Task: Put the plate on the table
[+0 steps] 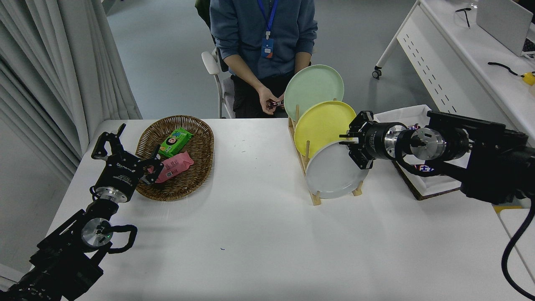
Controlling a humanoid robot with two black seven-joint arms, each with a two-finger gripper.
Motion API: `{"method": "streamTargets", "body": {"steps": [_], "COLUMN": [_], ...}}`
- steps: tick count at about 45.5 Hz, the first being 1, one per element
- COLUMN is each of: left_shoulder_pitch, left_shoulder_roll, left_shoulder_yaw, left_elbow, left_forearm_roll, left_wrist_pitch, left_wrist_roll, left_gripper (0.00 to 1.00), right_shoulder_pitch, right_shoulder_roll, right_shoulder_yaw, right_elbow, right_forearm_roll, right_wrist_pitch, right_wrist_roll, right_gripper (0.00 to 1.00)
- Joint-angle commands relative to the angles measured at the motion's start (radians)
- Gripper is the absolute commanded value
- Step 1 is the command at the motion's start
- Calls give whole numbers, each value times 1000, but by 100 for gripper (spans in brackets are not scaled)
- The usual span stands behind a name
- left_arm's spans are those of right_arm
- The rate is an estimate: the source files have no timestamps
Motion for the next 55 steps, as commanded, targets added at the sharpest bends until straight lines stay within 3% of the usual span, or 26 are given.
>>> {"method": "streamTargets", "body": {"steps": [1,11,19,32,48,55], "left_shoulder_pitch": [0,0,0,0,0,0], "left_shoulder_roll": [0,0,0,0,0,0], "left_shoulder_yaw": [0,0,0,0,0,0], "left_elbow": [0,0,0,0,1,0], "left_forearm_roll": [0,1,0,0,0,1], "left_wrist_pitch": [0,0,0,0,0,0], "left_wrist_roll": [0,0,0,0,0,0], "left_gripper": [100,100,100,100,100,100], "right_shoulder_pitch": [0,-2,0,17,176,210], "right_shoulder_roll": [0,2,2,-37,-152,-189], "right_shoulder_yaw": [1,2,2,105,140,198], "right_elbow": [-2,-17,-15,-3,92,178], "right_forearm_roll": [0,1,0,0,60,133], "right_wrist_pitch": [1,1,4,13,4,-74], "right_wrist_roll": [0,0,0,-17,-58,-58], "right_gripper": [10,8,0,0,0,0]}}
